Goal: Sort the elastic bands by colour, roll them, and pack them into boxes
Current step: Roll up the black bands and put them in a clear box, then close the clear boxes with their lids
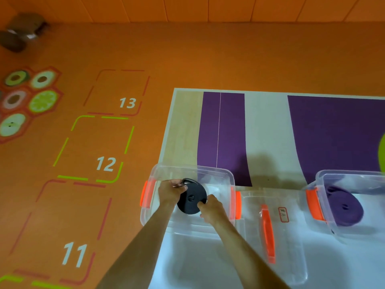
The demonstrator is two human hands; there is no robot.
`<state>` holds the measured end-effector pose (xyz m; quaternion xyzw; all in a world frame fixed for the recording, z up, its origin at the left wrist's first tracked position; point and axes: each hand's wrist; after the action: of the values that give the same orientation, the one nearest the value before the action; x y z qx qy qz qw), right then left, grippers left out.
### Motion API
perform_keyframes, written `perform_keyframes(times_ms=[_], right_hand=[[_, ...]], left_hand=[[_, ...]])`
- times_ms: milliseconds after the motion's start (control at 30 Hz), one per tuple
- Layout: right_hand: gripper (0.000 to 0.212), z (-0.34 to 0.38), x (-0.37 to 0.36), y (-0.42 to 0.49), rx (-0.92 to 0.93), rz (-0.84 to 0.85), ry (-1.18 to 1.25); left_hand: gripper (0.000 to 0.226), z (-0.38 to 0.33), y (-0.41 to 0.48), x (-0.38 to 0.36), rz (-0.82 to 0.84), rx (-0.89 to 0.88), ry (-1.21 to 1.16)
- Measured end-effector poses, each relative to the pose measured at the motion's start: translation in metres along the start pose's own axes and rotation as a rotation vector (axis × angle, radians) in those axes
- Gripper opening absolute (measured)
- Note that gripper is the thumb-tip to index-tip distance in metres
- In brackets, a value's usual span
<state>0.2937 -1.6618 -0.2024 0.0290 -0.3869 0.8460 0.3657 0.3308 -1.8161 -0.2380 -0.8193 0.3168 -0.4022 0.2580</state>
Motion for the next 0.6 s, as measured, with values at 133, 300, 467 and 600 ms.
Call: perform_keyframes(times_ms=[133,300,467,600], right_hand=[[0.036,0.001,0.003,-0.004,0.076,0.001,-0.164],[0.038,0.011,0.019,-0.046,0.329,-0.178,-0.225],[0.018,-0.018,0.057,-0.108,0.578,-0.549,-0.285],[0.022,-0.07,0.089,-0.139,0.449,-0.613,-0.061]], left_hand=[[0.014,0.0,-0.002,-0.002,-0.053,-0.055,0.102],[0.037,-0.005,-0.034,0.016,-0.029,-0.125,0.39],[0.032,0.0,-0.103,0.034,-0.166,-0.47,0.845],[0.023,0.018,-0.153,0.036,-0.18,-0.639,0.863]])
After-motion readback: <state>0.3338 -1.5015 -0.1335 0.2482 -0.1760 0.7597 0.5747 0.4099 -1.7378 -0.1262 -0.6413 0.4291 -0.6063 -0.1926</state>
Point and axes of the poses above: each hand's wrist, its own y-axis towards the middle knuckle, its own x-axis out of the back of the hand, z = x × y, and after that the axes turned 15 degrees about x, right-handed
